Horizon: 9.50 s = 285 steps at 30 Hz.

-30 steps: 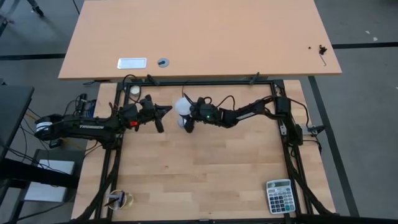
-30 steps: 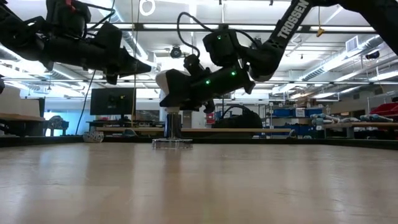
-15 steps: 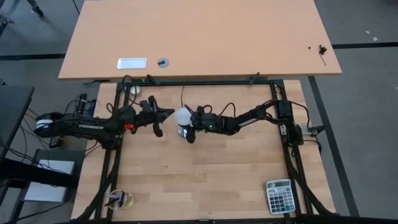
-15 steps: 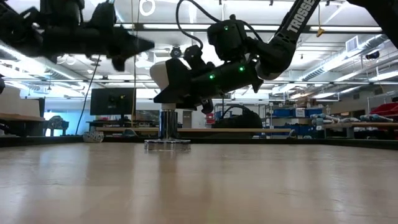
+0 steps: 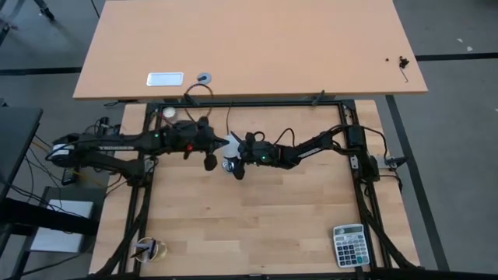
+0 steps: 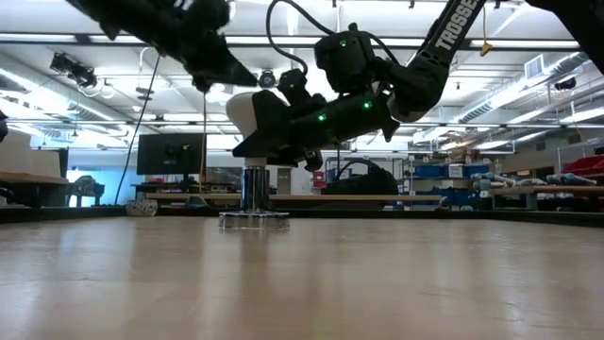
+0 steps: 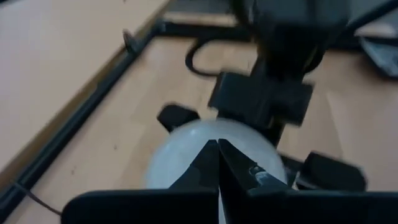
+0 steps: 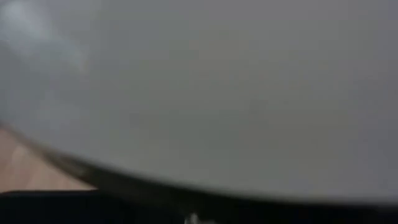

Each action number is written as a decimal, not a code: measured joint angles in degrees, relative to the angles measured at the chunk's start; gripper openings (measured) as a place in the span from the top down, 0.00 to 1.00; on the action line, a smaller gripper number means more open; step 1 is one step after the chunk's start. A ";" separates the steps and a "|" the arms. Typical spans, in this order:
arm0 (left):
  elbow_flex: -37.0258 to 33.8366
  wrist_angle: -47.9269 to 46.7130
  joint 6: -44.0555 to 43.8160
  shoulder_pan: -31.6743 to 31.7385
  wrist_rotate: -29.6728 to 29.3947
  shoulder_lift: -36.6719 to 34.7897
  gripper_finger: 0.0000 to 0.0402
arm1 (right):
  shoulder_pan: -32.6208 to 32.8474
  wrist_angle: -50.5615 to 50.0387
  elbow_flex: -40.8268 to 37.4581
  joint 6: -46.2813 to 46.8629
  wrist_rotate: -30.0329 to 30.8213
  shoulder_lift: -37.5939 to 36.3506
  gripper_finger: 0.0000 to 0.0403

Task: Screw lightbulb
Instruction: Insert the white light bulb into the silver lamp

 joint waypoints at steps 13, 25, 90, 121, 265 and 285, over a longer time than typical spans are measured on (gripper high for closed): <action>0.87 1.33 0.04 -0.01 -0.43 6.09 1.00 | 0.00 -1.08 -0.29 -0.87 -0.36 -0.16 0.57; 0.74 0.48 0.04 -1.84 -1.29 5.94 1.00 | 0.28 -7.27 -0.22 -1.08 -0.39 -3.42 0.45; 0.65 -0.48 1.55 -2.99 -4.74 6.03 1.00 | -3.23 -34.52 0.03 -2.21 1.29 -24.93 0.98; 0.67 -1.38 2.45 -3.34 -6.27 5.96 1.00 | -0.77 -34.24 0.02 -4.25 4.17 -26.99 0.98; 0.74 -2.79 4.13 -3.41 -7.72 5.89 1.00 | -3.06 -58.01 16.82 -4.88 -8.72 -20.20 0.98; 0.74 -2.65 4.28 -3.30 -8.85 5.89 1.00 | -5.29 -58.92 19.25 -5.85 -4.40 -18.78 0.98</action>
